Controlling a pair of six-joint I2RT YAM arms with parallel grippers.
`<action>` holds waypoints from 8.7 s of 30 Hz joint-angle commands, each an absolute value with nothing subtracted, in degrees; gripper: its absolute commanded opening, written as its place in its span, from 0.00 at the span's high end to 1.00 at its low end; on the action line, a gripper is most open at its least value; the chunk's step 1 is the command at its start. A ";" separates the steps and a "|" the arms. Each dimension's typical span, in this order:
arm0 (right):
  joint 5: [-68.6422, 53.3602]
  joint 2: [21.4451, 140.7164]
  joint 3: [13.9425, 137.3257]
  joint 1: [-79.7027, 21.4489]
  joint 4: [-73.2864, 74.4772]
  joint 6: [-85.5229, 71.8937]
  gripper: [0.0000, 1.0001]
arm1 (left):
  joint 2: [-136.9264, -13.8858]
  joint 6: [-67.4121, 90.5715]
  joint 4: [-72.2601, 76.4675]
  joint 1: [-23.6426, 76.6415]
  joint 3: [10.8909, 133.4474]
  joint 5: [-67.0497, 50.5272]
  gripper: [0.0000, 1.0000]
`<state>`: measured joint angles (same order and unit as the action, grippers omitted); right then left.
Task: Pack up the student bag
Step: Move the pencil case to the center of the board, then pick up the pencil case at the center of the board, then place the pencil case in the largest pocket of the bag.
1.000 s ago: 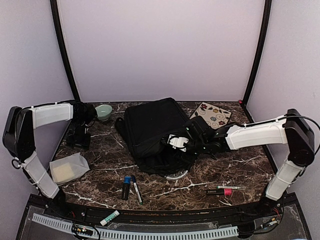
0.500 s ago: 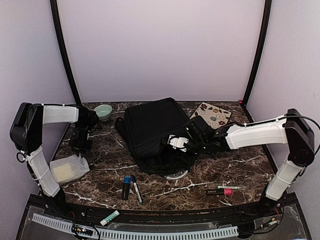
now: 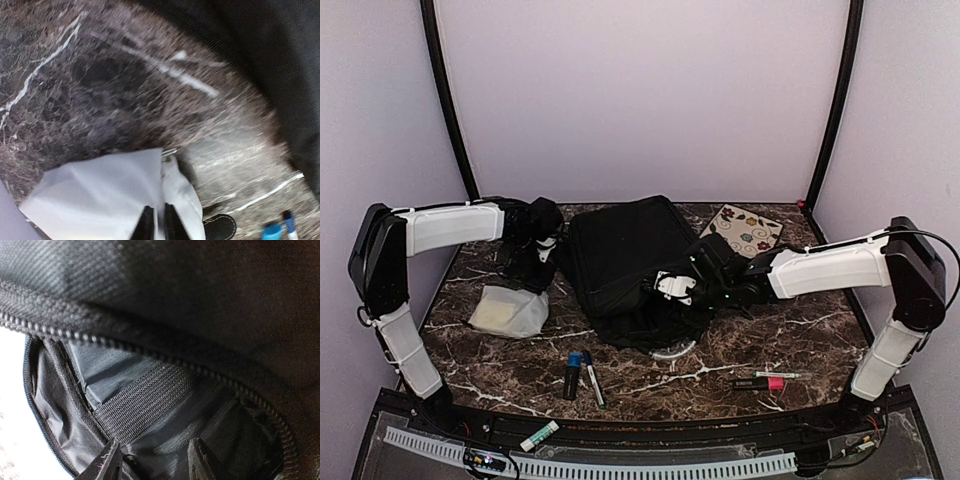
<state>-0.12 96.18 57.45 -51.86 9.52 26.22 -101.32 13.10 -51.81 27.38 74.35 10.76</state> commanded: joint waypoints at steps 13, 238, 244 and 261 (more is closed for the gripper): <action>-0.51 97.35 60.04 -52.97 8.22 25.85 0.54 | -62.44 47.43 -27.47 28.79 47.54 12.12 0.33; -35.99 101.33 88.62 -41.57 34.91 12.83 0.50 | -107.92 -24.25 -16.10 66.88 78.39 14.28 0.77; -36.72 101.21 88.21 -41.57 34.83 12.63 0.50 | -112.84 -24.63 -9.63 61.39 79.38 18.58 0.84; -36.76 100.93 87.43 -41.57 34.27 12.57 0.50 | -119.86 -30.84 3.25 57.68 78.22 32.34 0.80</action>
<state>-32.36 102.45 87.70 -40.12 34.98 12.32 -121.30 -28.38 0.16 58.35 79.68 28.08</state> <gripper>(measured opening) 0.502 0.186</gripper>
